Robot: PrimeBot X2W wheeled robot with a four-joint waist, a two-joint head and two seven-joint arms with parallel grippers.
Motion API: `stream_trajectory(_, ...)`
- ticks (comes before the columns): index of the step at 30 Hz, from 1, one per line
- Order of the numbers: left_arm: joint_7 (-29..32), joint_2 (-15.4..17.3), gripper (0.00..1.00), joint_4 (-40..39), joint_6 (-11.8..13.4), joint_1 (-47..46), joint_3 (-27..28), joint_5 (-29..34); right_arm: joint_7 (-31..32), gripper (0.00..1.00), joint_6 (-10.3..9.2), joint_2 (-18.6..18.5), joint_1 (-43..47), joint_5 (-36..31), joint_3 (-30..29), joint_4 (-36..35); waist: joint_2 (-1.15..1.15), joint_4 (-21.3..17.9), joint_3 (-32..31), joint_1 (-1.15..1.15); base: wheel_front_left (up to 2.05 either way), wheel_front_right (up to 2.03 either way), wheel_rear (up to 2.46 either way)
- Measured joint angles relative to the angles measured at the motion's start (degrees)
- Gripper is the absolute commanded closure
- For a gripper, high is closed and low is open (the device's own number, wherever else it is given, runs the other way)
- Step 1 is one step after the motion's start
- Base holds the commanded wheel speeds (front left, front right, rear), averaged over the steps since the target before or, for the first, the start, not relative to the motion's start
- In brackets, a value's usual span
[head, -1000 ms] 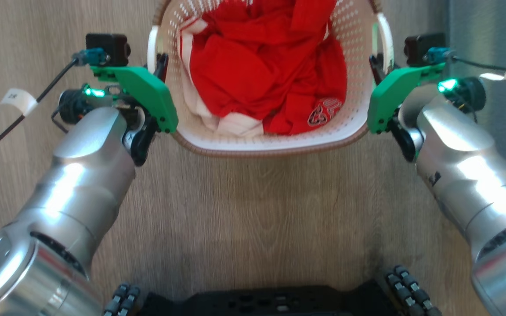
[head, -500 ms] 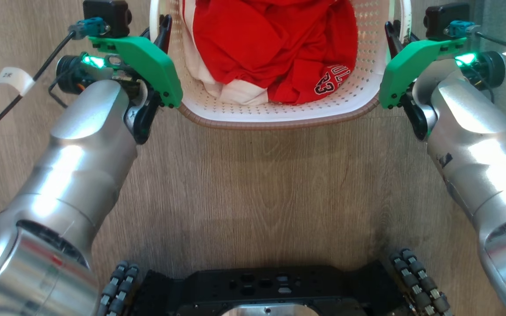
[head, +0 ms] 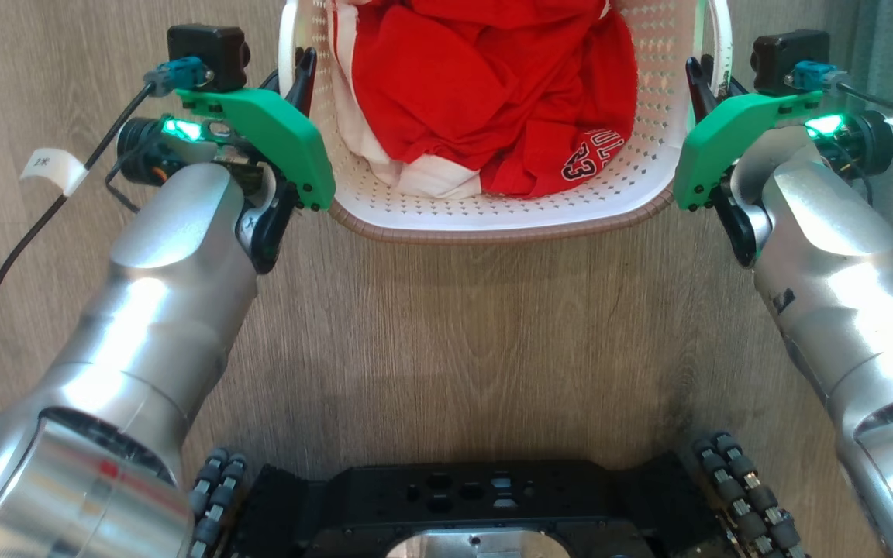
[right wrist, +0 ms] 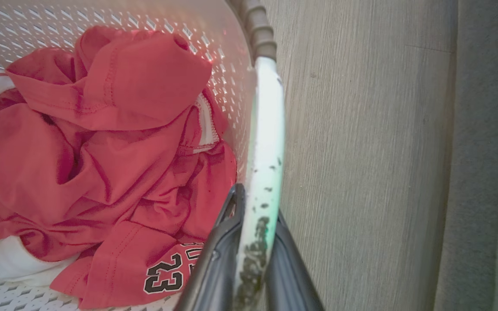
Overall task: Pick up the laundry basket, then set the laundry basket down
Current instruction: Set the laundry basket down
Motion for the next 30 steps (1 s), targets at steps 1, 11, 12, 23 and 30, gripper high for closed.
stream_trajectory(1,-0.01,-0.04,1.00,0.11,-0.30,0.03,0.27,0.32,-0.19,1.00,0.00,0.04,0.08,-0.22,-0.30,-0.02,0.00,0.01,0.07,0.00,0.00,0.00,0.00)
stream_trajectory(11,-0.57,-0.86,1.00,1.96,-0.91,-0.02,1.34,0.98,-0.19,1.00,0.10,0.38,0.05,-2.77,-3.31,-0.36,0.00,-0.03,0.57,0.00,0.00,0.00,0.00)
stream_trajectory(12,-0.57,-0.88,1.00,1.96,-0.91,-0.02,1.34,0.97,-0.19,1.00,0.10,0.41,0.05,-3.00,-3.56,-0.37,0.00,-0.04,0.58,0.00,0.00,0.00,0.00)
stream_trajectory(23,-0.56,-1.11,0.00,1.58,-0.91,-0.02,-0.18,-0.02,0.68,0.00,0.05,1.09,0.07,-4.15,-5.52,0.12,0.00,-0.01,0.15,0.00,0.00,0.00,0.00)
stream_trajectory(30,-0.51,-1.07,0.00,1.55,-0.90,0.02,-2.40,-2.33,0.76,0.00,-0.25,0.97,1.27,-4.48,-4.49,0.40,0.00,0.10,-0.10,0.00,0.00,0.00,0.00)
